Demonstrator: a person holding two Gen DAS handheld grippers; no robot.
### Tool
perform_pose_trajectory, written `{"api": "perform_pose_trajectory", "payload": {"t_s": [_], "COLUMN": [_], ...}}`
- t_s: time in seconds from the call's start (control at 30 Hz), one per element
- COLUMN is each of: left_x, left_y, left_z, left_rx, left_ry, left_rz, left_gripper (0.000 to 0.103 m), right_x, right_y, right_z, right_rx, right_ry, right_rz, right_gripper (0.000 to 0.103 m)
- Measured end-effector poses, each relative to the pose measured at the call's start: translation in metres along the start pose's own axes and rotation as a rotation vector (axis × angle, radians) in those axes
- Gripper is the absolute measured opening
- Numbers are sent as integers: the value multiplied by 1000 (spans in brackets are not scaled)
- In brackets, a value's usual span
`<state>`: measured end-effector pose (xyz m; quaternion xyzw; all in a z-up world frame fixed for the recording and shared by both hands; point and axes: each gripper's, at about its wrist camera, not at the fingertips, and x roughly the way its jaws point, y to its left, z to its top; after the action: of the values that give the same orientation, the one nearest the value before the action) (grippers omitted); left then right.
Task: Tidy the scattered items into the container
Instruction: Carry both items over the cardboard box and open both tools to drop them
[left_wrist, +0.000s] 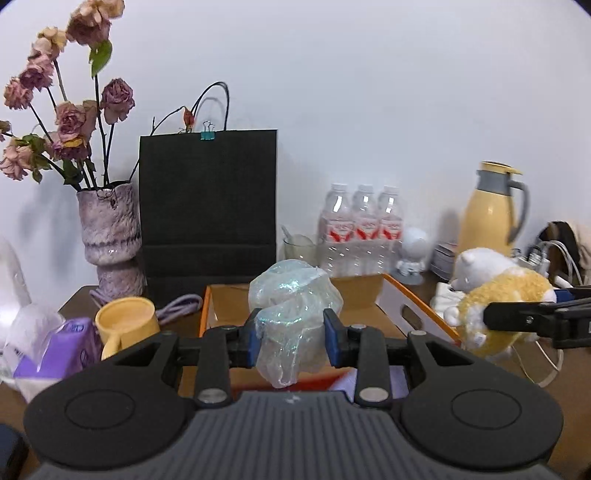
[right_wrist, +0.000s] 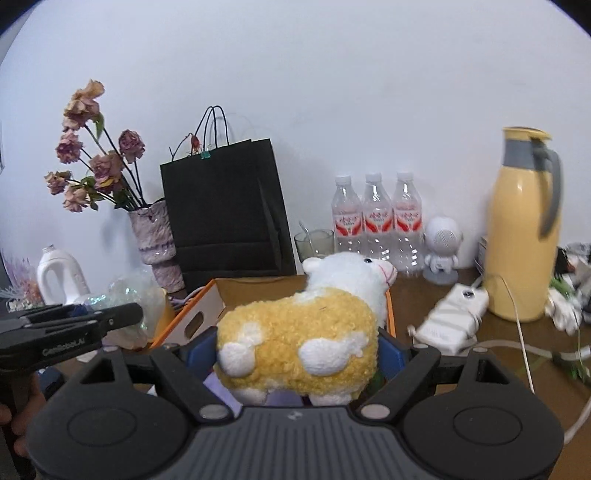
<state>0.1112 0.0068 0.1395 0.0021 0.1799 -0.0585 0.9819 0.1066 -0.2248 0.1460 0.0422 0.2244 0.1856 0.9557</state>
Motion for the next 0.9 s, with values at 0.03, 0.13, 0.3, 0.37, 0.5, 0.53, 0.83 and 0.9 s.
{"api": "perform_pose_trajectory", "payload": {"t_s": [0.03,0.13,0.3,0.37,0.5,0.53,0.83,0.9], "left_x": [9,43,102,121,152,157,207,214], "left_y": [3,14,33,41,55,56,57,58], "left_z": [5,20,44,50,56,55,34,26], "left_rx": [-8,-41,-47,-65,-133,-143,-102,-101], "left_ry": [13,73,254,324,475,504,741,782], "left_rz": [-6,-14,8,16,-6,-18,11,4], "left_gripper": [34,34,34,34,34,34,34,34], "right_x": [8,38,99,118,151,158,229,236], "right_y": [-1,-5,-23,-27,-34,-35,-52,-52], "right_z": [7,25,60,71,86,88,70,58], "right_rx": [-4,-20,-1,4,19,20,115,115], "right_ry": [3,28,175,234,358,387,675,715], "right_rz": [2,13,22,18,28,28,-30,-44], "right_gripper": [85,85,86,86,86,86,86,86]}}
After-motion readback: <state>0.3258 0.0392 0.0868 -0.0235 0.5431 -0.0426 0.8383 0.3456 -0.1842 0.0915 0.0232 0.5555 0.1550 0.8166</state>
